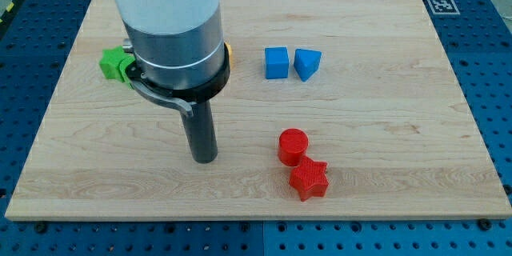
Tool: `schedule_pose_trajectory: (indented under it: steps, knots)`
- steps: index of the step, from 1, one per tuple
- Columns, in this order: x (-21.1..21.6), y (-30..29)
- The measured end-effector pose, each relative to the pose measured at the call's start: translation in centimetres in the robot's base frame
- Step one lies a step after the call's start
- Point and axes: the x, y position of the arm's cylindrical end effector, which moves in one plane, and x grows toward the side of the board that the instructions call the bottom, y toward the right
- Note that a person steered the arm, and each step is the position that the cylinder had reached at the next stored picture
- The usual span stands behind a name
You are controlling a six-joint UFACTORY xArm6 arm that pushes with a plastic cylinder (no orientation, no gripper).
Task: Point your arm towards the yellow heart
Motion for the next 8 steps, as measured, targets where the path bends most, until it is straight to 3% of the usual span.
schedule_pose_trajectory:
  steps: [8]
  knots:
    - [-0.9, 1.1]
